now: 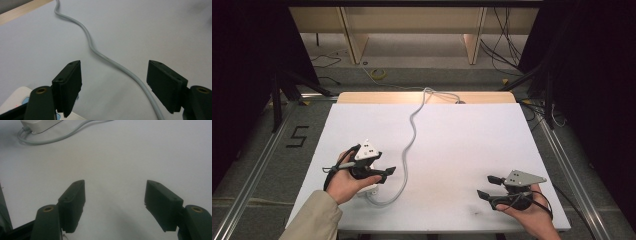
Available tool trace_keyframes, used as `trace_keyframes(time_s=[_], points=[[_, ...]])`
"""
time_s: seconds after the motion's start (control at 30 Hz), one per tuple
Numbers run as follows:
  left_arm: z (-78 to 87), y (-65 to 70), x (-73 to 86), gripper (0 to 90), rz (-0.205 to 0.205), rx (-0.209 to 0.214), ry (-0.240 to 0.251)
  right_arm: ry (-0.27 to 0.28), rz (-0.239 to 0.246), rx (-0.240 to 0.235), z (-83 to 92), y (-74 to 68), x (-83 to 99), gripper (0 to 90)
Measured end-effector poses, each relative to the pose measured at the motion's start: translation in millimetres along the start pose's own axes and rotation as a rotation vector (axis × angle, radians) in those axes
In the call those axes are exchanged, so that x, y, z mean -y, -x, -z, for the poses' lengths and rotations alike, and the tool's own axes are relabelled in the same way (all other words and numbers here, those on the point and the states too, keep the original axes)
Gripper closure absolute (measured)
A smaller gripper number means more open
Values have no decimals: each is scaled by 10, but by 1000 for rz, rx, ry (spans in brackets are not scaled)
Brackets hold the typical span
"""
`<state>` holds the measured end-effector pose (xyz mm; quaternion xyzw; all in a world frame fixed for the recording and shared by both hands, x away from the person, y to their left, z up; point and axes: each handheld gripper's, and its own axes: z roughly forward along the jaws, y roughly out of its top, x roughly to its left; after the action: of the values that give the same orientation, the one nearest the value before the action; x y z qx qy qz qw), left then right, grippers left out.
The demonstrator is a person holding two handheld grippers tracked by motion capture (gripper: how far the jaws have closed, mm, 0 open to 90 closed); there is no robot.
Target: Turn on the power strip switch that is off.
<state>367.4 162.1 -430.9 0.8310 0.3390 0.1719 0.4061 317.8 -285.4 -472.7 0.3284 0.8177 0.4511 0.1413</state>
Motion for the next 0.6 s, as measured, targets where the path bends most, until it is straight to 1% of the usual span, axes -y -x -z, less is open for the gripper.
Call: trace_keyframes(time_s=[0.43, 0.6], points=[[30, 118, 236, 275, -11, -7, 21, 1, 1, 0, -4, 1, 3, 340], [52, 161, 326, 270, -2, -12, 41, -1, 0, -1, -6, 0, 4, 340]])
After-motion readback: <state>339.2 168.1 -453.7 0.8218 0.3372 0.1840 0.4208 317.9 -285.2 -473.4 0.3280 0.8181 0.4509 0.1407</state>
